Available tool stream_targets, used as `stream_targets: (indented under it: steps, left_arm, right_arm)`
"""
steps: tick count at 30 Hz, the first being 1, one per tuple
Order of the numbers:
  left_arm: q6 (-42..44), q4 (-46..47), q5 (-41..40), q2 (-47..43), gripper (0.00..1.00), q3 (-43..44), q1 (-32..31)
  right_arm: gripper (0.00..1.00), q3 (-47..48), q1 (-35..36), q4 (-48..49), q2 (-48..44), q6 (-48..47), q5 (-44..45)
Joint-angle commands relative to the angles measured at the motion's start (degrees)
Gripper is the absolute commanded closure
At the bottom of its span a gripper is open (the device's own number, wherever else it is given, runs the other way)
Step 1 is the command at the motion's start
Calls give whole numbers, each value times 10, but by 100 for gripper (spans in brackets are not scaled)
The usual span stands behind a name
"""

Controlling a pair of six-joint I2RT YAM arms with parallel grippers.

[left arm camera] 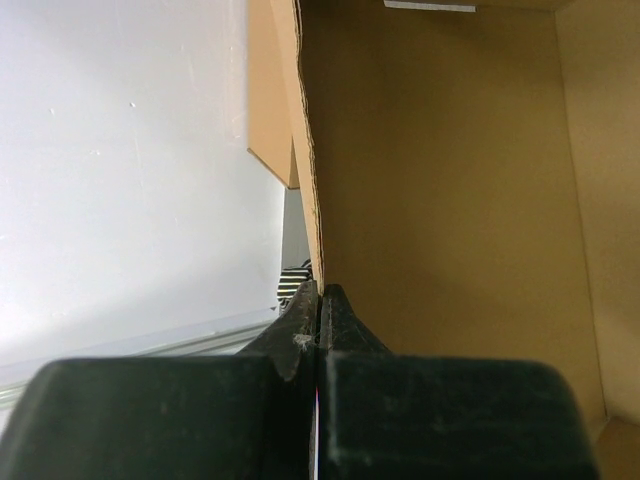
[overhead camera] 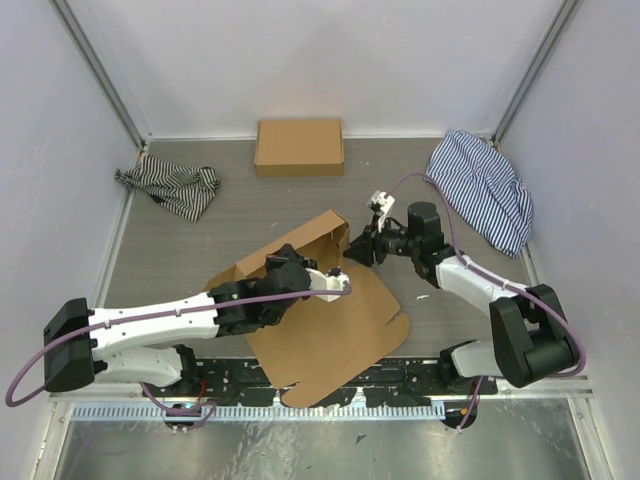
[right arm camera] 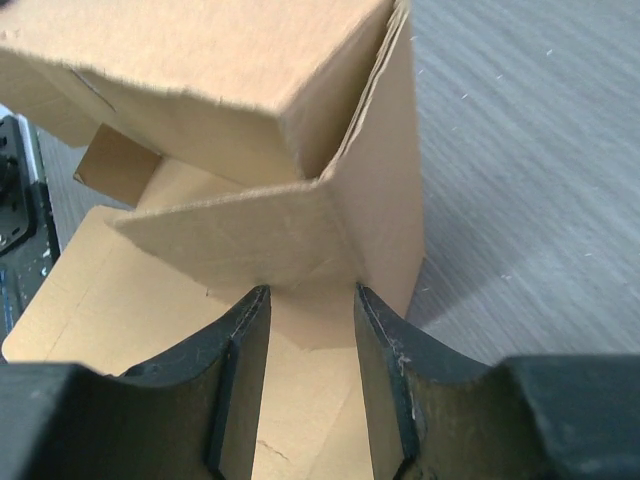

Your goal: Fold the paper box

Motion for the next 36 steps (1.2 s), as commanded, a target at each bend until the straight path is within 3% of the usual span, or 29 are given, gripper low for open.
stream_targets:
  steps: [1, 14, 25, 36]
  left_arm:
    - [-15, -31, 7, -14, 100, 3, -2]
    - [-16, -32, 15, 9, 100, 2, -17]
    - [-15, -35, 4, 17, 100, -9, -18]
    - [-34, -40, 8, 24, 100, -7, -19]
  right_arm:
    - [55, -27, 11, 87, 9, 6, -7]
    - [60, -8, 45, 228, 98, 40, 13]
    - [61, -24, 80, 314, 99, 50, 108]
    - [50, 17, 83, 306, 128, 38, 105]
